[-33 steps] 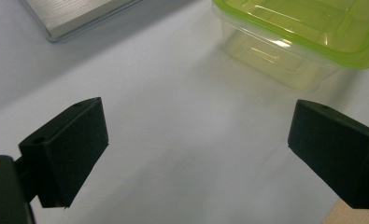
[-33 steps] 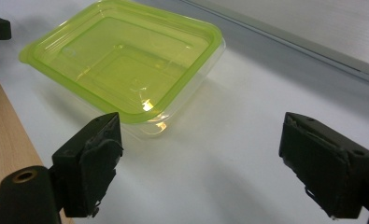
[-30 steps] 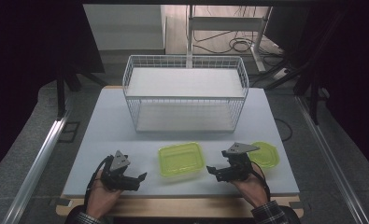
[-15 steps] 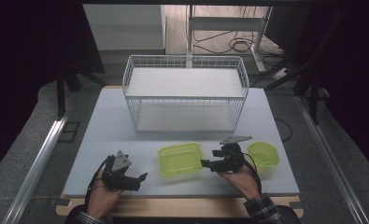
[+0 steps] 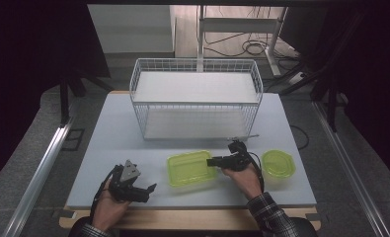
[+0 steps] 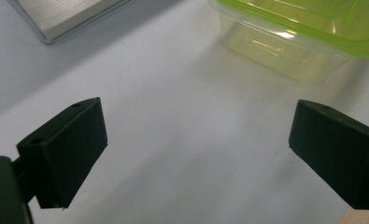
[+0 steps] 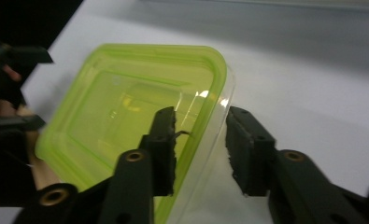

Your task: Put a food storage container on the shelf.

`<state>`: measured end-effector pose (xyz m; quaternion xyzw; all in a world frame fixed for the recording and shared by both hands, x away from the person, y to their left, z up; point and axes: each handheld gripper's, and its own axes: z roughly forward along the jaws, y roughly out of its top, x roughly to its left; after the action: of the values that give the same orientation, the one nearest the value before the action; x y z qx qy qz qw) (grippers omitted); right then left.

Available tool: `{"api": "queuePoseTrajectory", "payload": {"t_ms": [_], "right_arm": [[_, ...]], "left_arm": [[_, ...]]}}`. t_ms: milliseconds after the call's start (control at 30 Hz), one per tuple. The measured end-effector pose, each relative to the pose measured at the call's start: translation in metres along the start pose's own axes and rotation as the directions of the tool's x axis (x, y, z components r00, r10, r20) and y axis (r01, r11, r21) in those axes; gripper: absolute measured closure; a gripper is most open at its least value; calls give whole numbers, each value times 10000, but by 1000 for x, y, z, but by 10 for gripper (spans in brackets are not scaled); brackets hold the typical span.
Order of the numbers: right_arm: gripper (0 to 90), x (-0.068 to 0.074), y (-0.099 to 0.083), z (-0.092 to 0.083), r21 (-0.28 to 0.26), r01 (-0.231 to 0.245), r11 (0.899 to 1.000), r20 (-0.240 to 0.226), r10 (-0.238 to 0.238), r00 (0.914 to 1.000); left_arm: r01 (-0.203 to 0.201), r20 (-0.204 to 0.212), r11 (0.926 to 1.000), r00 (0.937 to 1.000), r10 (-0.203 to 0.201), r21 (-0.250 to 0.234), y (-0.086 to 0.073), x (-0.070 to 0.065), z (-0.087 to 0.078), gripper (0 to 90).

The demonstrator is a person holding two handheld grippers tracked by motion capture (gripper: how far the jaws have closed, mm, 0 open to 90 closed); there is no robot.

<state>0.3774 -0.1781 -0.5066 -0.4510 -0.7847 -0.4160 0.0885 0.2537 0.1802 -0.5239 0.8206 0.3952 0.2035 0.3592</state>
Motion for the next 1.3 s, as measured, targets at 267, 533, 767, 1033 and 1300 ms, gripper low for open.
{"api": "queuePoseTrajectory", "payload": {"t_ms": [267, 533, 767, 1033, 1300], "right_arm": [[796, -8, 1, -1, 322, -1240, 9918, -1493, 1274, 9806], [799, 2, 3, -9, 69, -729, 9973, -1360, 732, 9880], [799, 10, 11, -25, -481, -490, 9976, -1374, 420, 9896], [800, 16, 20, -40, -942, -366, 9949, -1394, 232, 9900], [799, 22, 32, -53, -1266, -356, 9913, -1393, 177, 9901]], "left_arm": [[-141, -58, 9999, 9999, 141, 44, 1, -1, 1, 43], [-113, -82, 9999, 9999, 113, -46, 1, 0, 0, 43], [-16, -142, 9998, 9999, 13, -193, 1, 1, -2, 42], [100, -120, 9994, 9999, -104, -341, 1, 2, -2, 41], [109, -102, 9992, 9999, -113, -376, 1, 2, -2, 39]]}}
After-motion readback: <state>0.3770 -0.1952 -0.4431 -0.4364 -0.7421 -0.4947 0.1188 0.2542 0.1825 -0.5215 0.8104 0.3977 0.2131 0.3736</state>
